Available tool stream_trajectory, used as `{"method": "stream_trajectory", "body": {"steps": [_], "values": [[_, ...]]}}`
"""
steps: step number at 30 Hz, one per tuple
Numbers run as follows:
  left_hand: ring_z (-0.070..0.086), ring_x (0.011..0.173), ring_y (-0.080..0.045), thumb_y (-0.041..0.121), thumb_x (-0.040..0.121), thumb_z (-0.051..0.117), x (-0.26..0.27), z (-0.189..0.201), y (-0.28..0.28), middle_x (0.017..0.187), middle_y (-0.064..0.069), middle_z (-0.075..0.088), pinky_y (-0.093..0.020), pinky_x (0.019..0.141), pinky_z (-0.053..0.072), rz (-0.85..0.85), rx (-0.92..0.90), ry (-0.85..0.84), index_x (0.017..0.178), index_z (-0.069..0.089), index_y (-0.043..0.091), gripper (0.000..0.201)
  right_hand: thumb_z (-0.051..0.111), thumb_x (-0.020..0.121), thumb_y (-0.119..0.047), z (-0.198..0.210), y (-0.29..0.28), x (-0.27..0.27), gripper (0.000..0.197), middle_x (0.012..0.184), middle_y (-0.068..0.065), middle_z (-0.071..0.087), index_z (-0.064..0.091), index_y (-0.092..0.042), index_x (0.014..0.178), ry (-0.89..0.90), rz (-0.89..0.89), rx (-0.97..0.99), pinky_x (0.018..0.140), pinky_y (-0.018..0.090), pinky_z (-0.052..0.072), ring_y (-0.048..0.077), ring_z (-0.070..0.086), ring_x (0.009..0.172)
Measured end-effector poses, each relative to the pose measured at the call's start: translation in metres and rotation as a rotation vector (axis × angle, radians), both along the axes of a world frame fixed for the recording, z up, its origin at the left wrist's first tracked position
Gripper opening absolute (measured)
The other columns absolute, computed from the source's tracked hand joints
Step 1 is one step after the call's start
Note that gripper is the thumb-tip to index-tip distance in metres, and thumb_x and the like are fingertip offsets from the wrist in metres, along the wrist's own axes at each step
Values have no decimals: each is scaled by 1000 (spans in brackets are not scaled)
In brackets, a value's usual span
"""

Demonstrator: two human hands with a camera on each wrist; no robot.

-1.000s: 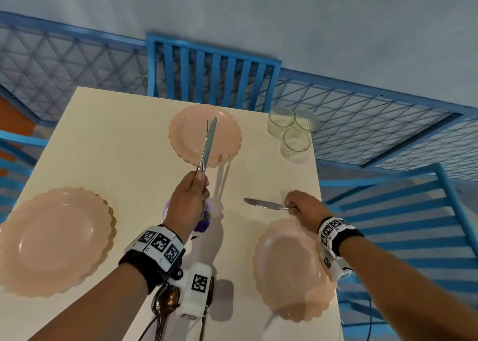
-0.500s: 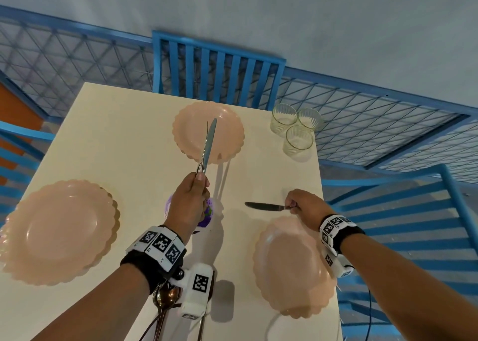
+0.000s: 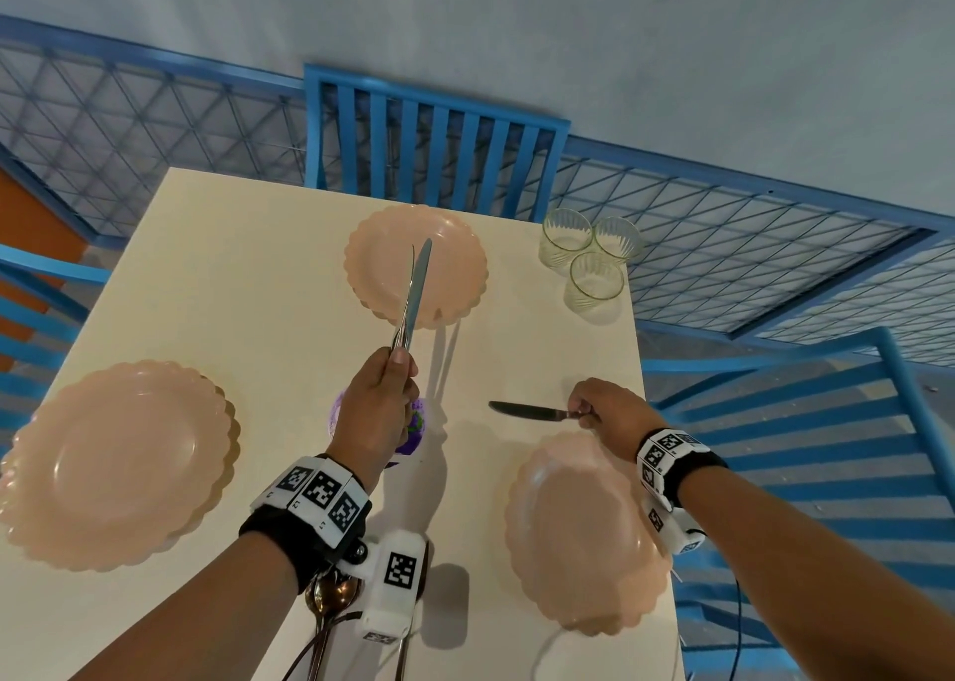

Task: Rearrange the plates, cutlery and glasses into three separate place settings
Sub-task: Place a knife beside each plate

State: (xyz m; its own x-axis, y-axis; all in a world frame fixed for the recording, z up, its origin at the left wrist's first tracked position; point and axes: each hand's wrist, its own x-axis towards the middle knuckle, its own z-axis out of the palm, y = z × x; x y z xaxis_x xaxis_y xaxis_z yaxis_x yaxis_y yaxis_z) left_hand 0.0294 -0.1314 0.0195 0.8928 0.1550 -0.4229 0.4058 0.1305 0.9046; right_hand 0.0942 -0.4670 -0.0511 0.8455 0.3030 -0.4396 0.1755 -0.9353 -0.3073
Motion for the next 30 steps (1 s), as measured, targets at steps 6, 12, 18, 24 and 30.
{"method": "stream_trajectory", "body": {"steps": [6, 12, 18, 24, 30], "values": [[22, 41, -9, 30, 110, 36, -3, 6, -1, 61, -1, 32, -18, 39, 20, 8, -26, -17, 88, 50, 10, 33, 61, 89, -1, 3, 1, 0, 28, 98, -7, 62, 60, -28, 97, -2, -3, 0, 72, 12, 40, 10, 59, 87], [39, 43, -8, 30, 109, 42, -6, 11, 2, 55, 5, 48, -20, 44, 34, 60, 147, -59, 94, 67, 10, 35, 69, 91, -24, 30, 12, -4, 24, 114, -6, 60, 63, -23, 114, -98, -22, 3, 91, 35, 45, 16, 58, 102], [47, 45, -11, 23, 108, 44, -1, 34, 22, 55, -2, 54, -21, 44, 38, 188, 106, -118, 92, 57, 7, 26, 66, 95, -23, 105, 109, 2, 10, 95, -15, 60, 70, -23, 105, -279, -24, 376, 72, 6, 38, -2, 58, 81], [50, 48, -12, 23, 108, 42, 14, 57, 36, 62, -7, 58, -22, 45, 39, 288, 26, -164, 95, 53, 9, 22, 68, 94, -19, 153, 251, -1, 15, 73, 10, 69, 78, -9, 99, 276, -400, 1003, 63, 23, 48, 14, 56, 64], [57, 47, -23, 25, 109, 38, 17, 64, 68, 69, -22, 66, -27, 41, 43, 266, 17, -186, 100, 50, 10, 21, 68, 95, -22, 155, 305, 7, 23, 60, 14, 48, 75, 0, 92, 427, -548, 1092, 47, 29, 43, 20, 41, 46]]}}
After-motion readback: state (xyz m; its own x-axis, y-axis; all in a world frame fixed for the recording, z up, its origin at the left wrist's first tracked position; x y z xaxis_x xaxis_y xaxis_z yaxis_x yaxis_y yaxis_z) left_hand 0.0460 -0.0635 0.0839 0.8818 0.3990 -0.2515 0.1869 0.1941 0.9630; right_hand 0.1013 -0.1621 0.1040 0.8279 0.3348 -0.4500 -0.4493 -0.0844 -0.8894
